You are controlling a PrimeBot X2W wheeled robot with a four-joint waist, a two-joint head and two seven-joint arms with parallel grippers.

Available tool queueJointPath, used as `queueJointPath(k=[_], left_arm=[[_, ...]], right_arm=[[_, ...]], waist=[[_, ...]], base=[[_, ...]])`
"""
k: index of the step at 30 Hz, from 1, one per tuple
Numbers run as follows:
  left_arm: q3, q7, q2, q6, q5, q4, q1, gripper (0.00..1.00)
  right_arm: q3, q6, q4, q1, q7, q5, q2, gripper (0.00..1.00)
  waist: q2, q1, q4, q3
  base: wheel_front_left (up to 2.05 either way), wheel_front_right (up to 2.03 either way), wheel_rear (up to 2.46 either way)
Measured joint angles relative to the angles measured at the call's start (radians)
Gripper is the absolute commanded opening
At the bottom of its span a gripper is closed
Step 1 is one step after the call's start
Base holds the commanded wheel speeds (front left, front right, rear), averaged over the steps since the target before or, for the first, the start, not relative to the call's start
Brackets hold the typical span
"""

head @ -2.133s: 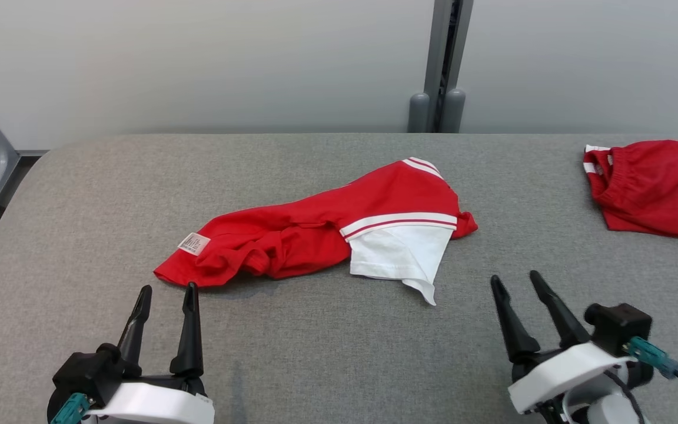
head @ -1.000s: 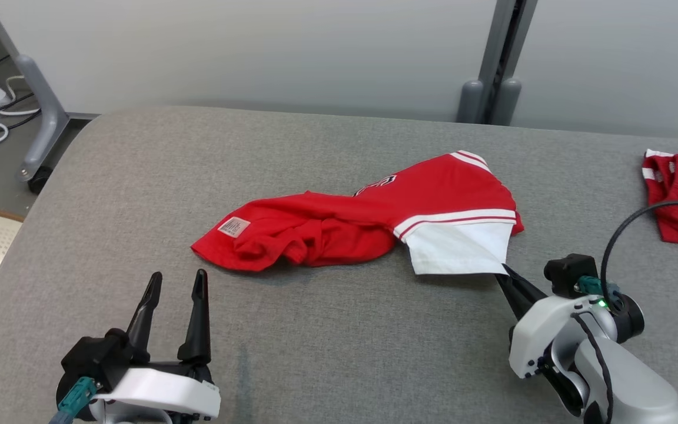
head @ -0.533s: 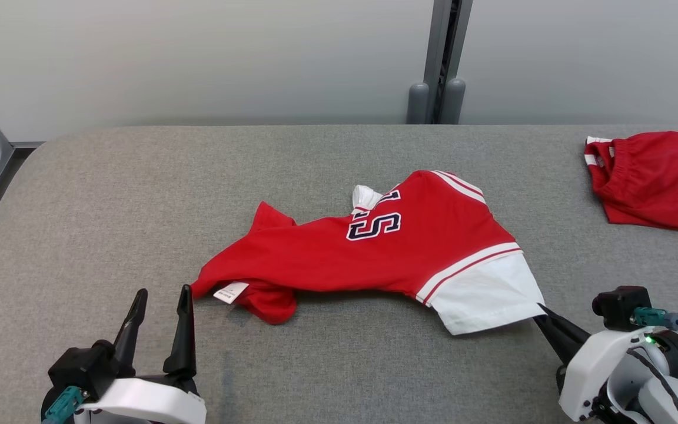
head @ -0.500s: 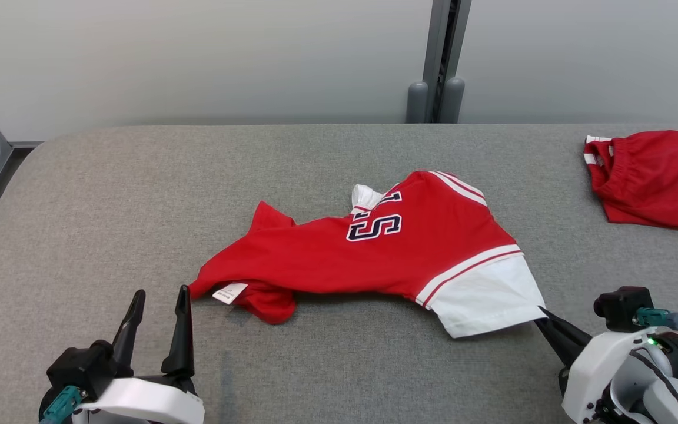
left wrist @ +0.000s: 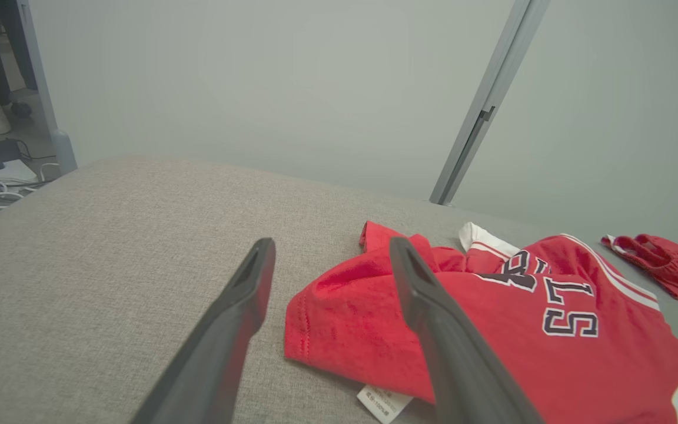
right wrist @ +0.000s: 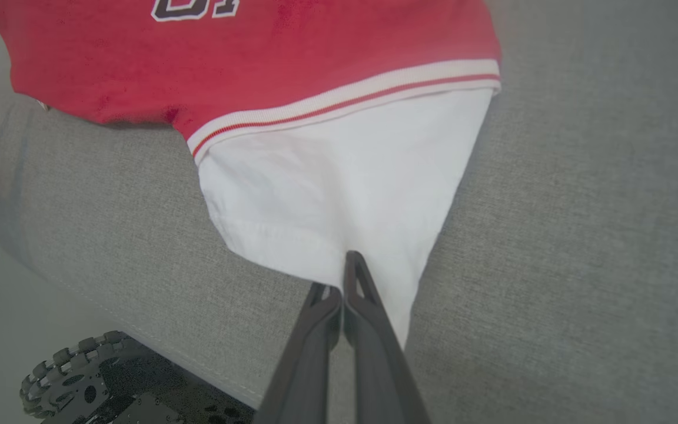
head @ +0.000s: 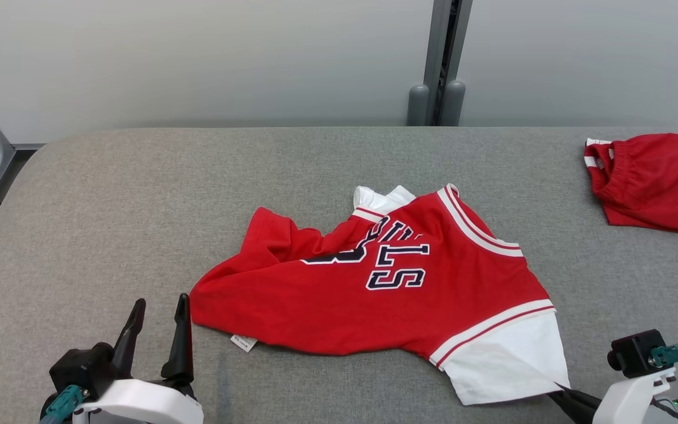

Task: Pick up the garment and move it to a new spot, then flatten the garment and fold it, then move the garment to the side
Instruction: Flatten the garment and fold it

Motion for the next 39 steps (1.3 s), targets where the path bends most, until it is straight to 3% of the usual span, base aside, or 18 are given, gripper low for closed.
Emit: queueJointPath(k=[1, 2, 8, 12, 15, 20, 31, 38, 39], left_arm=[[-0.002, 0.002, 0.000, 0.001, 0.000, 0.001, 0.000, 1.00], [-0.003, 0.003, 0.000, 0.001, 0.000, 0.002, 0.000, 1.00], [-0.032, 0.086, 0.011, -0.008, -0.017, 0.033, 0.001, 1.00], [-0.056, 0.175, 0.035, -0.029, -0.027, 0.080, -0.002, 1.00], [-0.086, 0.277, 0.072, -0.054, -0.030, 0.130, -0.006, 1.00], [-0.110, 0.333, 0.139, -0.077, 0.003, 0.198, -0.077, 1.00], [-0.158, 0.338, 0.180, -0.129, 0.012, 0.378, -0.248, 1.00], [-0.191, 0.295, 0.188, -0.143, 0.012, 0.416, -0.307, 1.00], [-0.192, 0.291, 0.187, -0.143, 0.004, 0.410, -0.310, 0.81]], right_arm=[[-0.020, 0.000, -0.017, 0.012, 0.016, -0.018, 0.013, 0.36], [-0.039, 0.000, -0.032, 0.019, 0.023, -0.040, 0.031, 1.00], [-0.136, 0.000, -0.141, 0.057, 0.080, -0.134, 0.130, 1.00], [-0.170, 0.000, -0.218, 0.055, 0.059, -0.167, 0.158, 1.00], [-0.192, 0.000, -0.257, 0.047, 0.018, -0.196, 0.175, 1.00], [-0.194, 0.000, -0.274, 0.028, -0.027, -0.235, 0.188, 1.00], [-0.171, 0.000, -0.251, -0.017, -0.061, -0.252, 0.206, 1.00], [-0.169, 0.000, -0.234, -0.031, -0.076, -0.258, 0.212, 1.00], [-0.170, 0.000, -0.231, -0.031, -0.079, -0.258, 0.213, 1.00]], waist=[[0.0000, 0.0000, 0.001, -0.002], [0.0000, -0.0001, 0.003, -0.003], [0.0000, 0.0000, 0.011, -0.004], [0.0000, 0.0000, 0.005, -0.001], [0.0000, 0.0000, -0.009, 0.002], [0.0000, 0.0000, -0.035, 0.021], [0.0000, 0.0000, -0.104, 0.087], [0.0000, 0.0000, -0.130, 0.110], [0.0000, 0.0000, -0.130, 0.109]], base=[[0.00, 0.00, 0.00], [0.00, 0.00, 0.00], [0.00, 0.00, 0.00], [0.00, 0.00, 0.00], [0.00, 0.00, 0.00], [0.00, 0.00, 0.00], [0.00, 0.00, 0.00], [0.00, 0.00, 0.00], [0.00, 0.00, 0.00]])
